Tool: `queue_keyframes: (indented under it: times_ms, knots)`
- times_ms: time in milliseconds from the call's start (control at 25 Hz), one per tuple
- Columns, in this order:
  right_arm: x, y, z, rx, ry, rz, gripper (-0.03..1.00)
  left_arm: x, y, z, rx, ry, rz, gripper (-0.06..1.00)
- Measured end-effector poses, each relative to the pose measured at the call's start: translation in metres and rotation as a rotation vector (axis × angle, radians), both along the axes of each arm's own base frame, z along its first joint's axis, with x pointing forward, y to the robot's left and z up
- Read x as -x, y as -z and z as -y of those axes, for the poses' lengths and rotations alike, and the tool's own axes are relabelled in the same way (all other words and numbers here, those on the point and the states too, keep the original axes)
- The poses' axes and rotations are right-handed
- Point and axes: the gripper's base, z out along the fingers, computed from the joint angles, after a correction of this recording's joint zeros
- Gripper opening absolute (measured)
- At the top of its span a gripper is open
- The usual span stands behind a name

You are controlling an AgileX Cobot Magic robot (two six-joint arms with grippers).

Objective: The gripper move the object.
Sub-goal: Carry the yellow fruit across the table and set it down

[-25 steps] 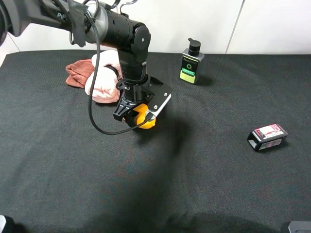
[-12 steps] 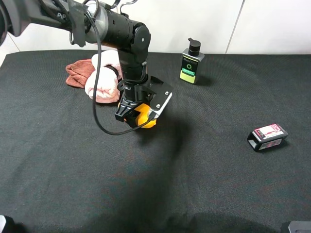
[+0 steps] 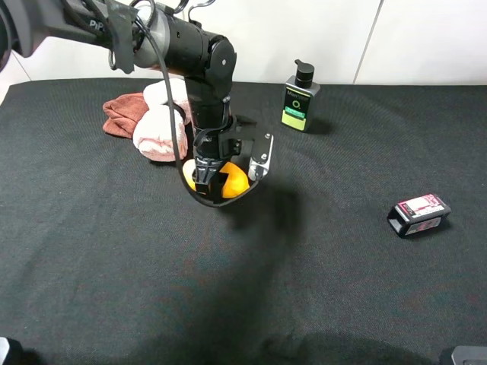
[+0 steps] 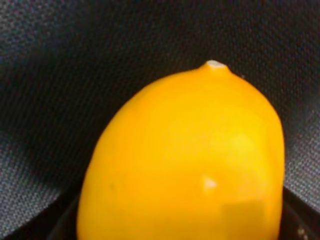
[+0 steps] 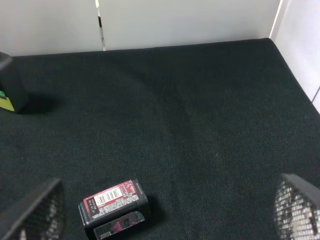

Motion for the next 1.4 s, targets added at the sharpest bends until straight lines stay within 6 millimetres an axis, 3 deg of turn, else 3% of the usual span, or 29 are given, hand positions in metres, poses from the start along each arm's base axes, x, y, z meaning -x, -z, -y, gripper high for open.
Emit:
queue_keyframes:
  times_ms: [240,1400]
  knots:
    - [0.000,0.000,0.000,0.000,0.000,0.000,0.63,-0.001,-0.002,0.000,-0.001,-0.125,0.008,0.66]
    - [0.000,0.000,0.000,-0.002,-0.001,0.000,0.63,-0.009,-0.057,0.010,-0.092,-0.806,-0.052,0.66]
